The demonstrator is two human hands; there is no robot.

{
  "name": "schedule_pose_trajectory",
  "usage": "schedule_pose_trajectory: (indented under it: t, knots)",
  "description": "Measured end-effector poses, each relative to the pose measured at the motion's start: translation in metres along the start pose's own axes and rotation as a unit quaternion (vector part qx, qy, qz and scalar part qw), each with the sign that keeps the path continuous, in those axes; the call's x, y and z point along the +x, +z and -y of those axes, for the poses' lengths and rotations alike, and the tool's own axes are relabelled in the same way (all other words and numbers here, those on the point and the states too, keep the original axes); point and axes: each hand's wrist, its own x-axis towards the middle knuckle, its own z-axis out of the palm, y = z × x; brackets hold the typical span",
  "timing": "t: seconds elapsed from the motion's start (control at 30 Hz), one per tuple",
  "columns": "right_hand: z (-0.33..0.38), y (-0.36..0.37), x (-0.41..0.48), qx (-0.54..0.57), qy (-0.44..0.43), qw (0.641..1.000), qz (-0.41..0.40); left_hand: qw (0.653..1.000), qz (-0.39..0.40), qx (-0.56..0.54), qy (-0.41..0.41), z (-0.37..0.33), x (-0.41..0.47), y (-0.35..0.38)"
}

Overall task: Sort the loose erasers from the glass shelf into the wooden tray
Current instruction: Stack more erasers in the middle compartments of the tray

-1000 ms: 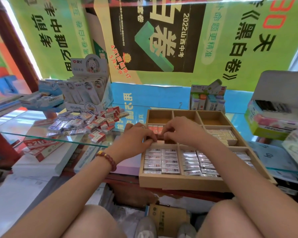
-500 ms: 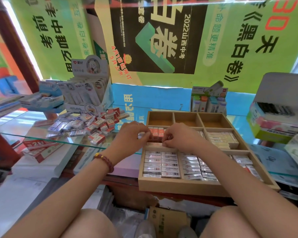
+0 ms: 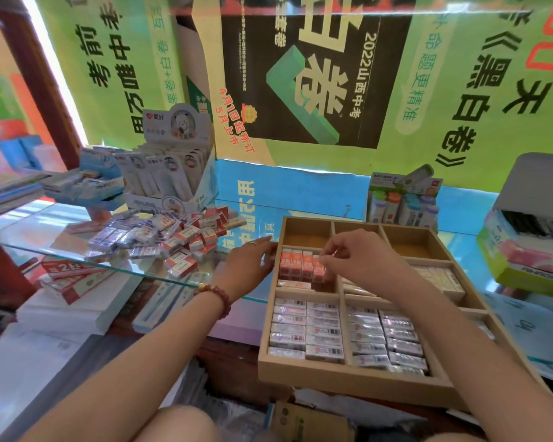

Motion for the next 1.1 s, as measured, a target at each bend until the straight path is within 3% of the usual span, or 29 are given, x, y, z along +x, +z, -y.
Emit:
schedule_pose_trajectory:
  t: [0.13, 0.2, 0.27, 0.33, 0.47, 0.67, 0.83, 0.93, 1.1]
  knots:
    - [-0.004, 0.002, 0.000, 0.004, 0.006, 1.000, 0.004, 0.996, -0.046, -0.056, -0.052, 0.006, -0.002, -0.005]
    - [-0.005, 0.002, 0.001, 0.012, 0.009, 1.000, -0.002, 0.985, -0.115, -0.109, -0.065, 0.006, -0.008, -0.012]
    - [-0.005, 0.002, 0.002, 0.034, 0.004, 0.999, -0.013, 0.963, -0.203, -0.171, -0.053, -0.002, -0.015, -0.027]
    - [-0.003, 0.005, 0.004, 0.075, -0.009, 0.997, -0.024, 0.949, -0.242, -0.201, -0.004, -0.017, -0.020, -0.043]
    - [0.010, 0.017, 0.010, 0.147, -0.029, 0.988, -0.023, 0.952, -0.209, -0.176, 0.139, -0.046, -0.031, -0.058]
    - [0.021, 0.023, 0.011, 0.208, -0.051, 0.976, -0.026, 0.941, -0.206, -0.231, 0.134, -0.055, -0.046, -0.056]
    - [0.010, 0.021, 0.009, 0.069, -0.043, 0.994, -0.071, 0.970, -0.098, -0.194, 0.108, -0.050, -0.054, -0.054]
    - [0.002, 0.021, 0.006, -0.007, -0.021, 0.998, -0.051, 0.981, -0.038, -0.156, 0.104, -0.043, -0.057, -0.052]
    - [0.007, 0.020, 0.000, -0.043, -0.035, 0.998, -0.040, 0.987, -0.017, -0.127, 0.093, -0.039, -0.059, -0.053]
